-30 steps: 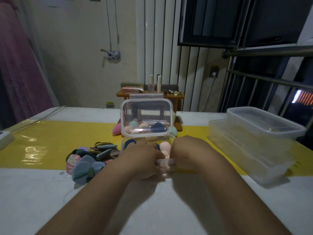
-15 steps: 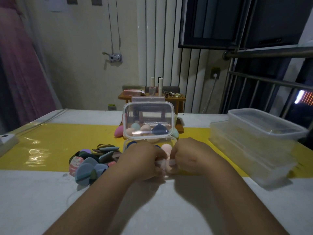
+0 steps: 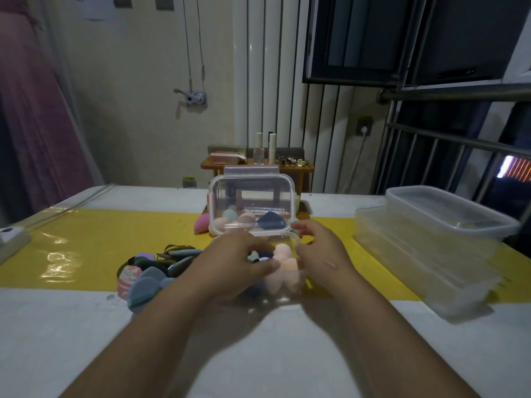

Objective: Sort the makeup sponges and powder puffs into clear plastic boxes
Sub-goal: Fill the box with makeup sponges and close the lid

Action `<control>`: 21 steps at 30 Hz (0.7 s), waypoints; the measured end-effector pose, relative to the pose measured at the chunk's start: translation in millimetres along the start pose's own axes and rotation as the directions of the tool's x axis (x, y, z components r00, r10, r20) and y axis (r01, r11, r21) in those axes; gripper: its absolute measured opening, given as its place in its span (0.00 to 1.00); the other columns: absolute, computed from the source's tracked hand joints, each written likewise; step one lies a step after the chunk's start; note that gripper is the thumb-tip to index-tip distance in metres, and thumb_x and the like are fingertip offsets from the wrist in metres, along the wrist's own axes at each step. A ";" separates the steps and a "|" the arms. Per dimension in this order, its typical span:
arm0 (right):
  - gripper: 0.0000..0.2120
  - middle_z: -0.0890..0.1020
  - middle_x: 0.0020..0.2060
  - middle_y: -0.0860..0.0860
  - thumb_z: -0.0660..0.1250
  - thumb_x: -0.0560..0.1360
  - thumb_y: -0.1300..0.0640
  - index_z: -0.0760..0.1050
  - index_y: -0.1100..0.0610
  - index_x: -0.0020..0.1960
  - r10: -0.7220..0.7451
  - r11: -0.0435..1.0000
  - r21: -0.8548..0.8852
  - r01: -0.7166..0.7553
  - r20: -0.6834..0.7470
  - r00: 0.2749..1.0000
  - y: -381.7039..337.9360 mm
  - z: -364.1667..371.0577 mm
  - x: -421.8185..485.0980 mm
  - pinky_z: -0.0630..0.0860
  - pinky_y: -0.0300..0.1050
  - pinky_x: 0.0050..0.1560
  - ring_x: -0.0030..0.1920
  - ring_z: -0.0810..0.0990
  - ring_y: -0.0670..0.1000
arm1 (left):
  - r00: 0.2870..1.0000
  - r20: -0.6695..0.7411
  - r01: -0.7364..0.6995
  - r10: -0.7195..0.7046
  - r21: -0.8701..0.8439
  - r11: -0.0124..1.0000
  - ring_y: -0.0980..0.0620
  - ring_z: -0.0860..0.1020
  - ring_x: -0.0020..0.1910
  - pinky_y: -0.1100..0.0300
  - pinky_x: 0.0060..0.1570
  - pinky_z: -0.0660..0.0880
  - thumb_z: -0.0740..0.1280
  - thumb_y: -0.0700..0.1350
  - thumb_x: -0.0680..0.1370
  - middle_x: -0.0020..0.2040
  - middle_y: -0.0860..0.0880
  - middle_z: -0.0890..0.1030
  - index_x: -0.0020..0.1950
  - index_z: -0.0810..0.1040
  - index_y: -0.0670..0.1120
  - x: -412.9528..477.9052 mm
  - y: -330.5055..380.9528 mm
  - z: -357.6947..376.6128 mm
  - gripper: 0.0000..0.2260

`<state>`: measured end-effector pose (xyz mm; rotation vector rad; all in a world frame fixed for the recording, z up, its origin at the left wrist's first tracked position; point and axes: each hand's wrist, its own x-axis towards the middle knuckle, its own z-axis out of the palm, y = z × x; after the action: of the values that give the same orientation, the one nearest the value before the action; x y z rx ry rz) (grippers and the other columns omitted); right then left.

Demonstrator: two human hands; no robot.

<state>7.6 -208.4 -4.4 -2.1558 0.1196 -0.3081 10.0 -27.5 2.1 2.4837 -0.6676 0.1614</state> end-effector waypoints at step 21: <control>0.23 0.80 0.54 0.52 0.58 0.80 0.61 0.64 0.50 0.74 0.104 0.995 0.011 -0.104 -0.111 0.988 0.3 0.7 5.3 0.69 0.43 0.43 0.52 0.77 0.53 | 0.831 -0.111 0.286 -0.546 -0.755 0.590 0.46 0.70 0.67 0.64 0.37 0.67 0.63 0.29 0.75 0.76 0.46 0.65 0.79 0.52 0.58 12.2 -8.3 -12.0 0.40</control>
<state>12.9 -209.1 -4.1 -2.1189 0.2937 -0.3679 25.0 -20.3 11.2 1.7036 0.0582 0.1045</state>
